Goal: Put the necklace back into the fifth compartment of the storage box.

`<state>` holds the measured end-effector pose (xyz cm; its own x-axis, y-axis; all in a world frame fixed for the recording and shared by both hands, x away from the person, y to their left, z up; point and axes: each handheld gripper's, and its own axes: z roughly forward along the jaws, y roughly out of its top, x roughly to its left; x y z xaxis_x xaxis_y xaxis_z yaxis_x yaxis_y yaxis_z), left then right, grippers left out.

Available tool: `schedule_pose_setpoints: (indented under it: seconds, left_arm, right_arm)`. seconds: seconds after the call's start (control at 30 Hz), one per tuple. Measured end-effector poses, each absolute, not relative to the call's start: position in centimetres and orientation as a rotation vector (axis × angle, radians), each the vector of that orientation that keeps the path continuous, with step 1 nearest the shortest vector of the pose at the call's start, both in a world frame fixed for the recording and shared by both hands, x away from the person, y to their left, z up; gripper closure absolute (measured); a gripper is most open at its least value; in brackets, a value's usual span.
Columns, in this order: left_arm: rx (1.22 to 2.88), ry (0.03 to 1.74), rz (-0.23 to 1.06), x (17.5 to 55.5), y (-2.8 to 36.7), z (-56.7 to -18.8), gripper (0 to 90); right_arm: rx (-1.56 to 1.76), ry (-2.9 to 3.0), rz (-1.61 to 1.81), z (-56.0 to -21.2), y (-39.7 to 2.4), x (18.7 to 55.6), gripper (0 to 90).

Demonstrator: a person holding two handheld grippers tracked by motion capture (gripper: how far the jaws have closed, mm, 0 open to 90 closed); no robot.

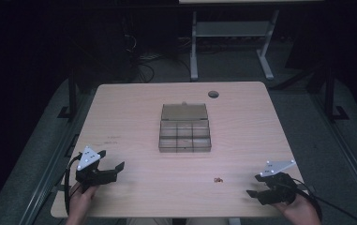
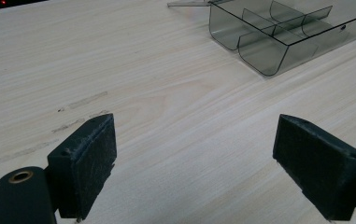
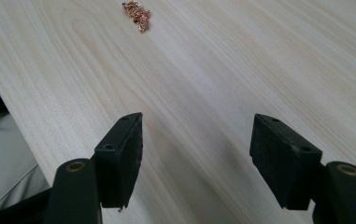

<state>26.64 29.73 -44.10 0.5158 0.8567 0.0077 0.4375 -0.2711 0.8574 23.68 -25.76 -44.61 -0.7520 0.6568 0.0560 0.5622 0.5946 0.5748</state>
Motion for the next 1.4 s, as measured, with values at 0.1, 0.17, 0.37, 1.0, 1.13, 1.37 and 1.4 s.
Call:
schedule_pose_setpoints:
  seconds: [0.1, 0.17, 0.37, 1.0, 1.13, 1.37, 1.4]
  left_arm:
    - [1.894, 1.069, 0.61, 26.5, 29.7, -44.1, 13.2]
    - [1.897, 1.061, 0.616, 26.5, 29.7, -44.1, 13.2]
    - [1.902, 1.056, 0.613, 26.4, 29.8, -44.1, 13.2]
    - [1.897, 1.051, 0.621, 26.3, 29.9, -44.1, 13.2]
    - [1.894, 1.053, 0.62, 26.3, 29.9, -44.1, 13.2]
    - [1.9, 1.05, 0.621, 26.4, 29.9, -44.1, 13.2]
    - [1.892, 1.053, 0.619, 26.4, 29.9, -44.1, 13.2]
  right_arm:
    - [1.01, 2.674, 0.869, -44.6, -25.4, 23.7, 33.3]
    - [0.997, 2.675, 0.869, -44.6, -25.1, 23.7, 33.3]
    - [0.968, 2.696, 0.863, -44.3, -24.3, 23.7, 33.0]
    - [0.91, 2.743, 0.845, -44.1, -22.6, 24.2, 32.0]
    - [0.902, 2.744, 0.847, -44.0, -22.2, 24.2, 32.0]
    - [0.869, 2.76, 0.846, -43.7, -21.3, 24.7, 32.6]
    - [0.864, 2.762, 0.847, -43.7, -21.1, 24.8, 32.7]
